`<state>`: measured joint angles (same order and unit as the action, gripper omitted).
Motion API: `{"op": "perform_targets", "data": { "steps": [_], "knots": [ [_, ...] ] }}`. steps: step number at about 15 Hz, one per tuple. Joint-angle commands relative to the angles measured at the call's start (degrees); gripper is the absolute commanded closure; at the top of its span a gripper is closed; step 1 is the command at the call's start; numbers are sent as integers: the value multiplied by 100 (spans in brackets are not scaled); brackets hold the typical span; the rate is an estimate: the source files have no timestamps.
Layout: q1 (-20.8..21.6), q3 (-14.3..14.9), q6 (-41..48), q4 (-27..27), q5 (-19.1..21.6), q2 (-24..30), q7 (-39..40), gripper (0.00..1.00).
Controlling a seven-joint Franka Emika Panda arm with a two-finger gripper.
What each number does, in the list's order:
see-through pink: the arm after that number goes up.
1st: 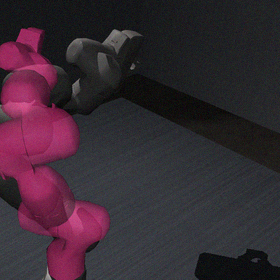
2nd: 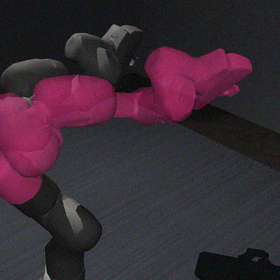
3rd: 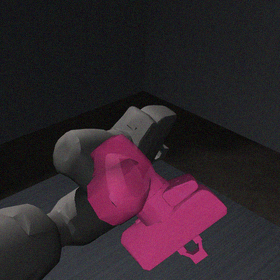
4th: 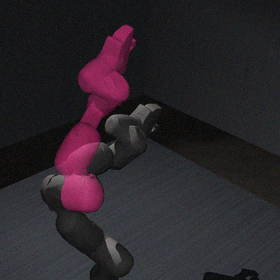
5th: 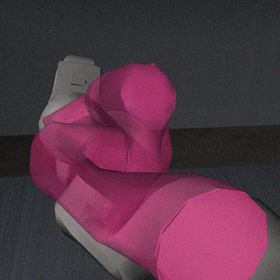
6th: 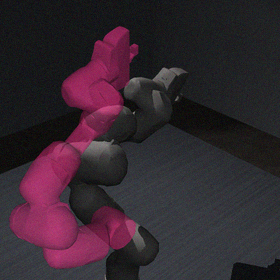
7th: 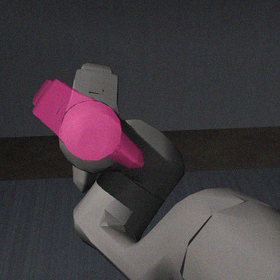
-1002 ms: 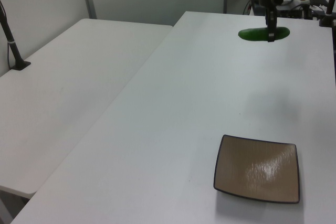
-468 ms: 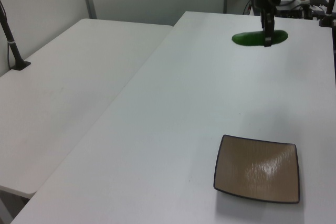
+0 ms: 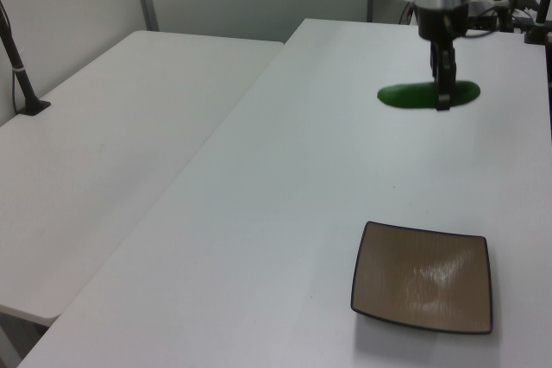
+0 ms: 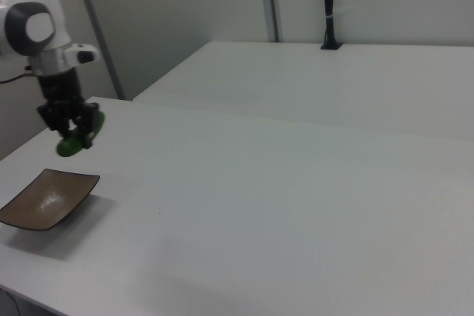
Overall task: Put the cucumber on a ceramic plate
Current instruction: 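Carry the held cucumber over to the brown square plate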
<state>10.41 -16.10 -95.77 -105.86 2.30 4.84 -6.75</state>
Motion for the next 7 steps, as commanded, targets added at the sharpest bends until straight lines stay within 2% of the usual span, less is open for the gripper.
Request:
{"op": "perform_targets", "data": {
  "steps": [1,7],
  "knots": [
    [330,-411,-345,75,77,-290,-1010,96],
    [787,-806,-1583,-241,69,-729,-2356,96]
  ]
}}
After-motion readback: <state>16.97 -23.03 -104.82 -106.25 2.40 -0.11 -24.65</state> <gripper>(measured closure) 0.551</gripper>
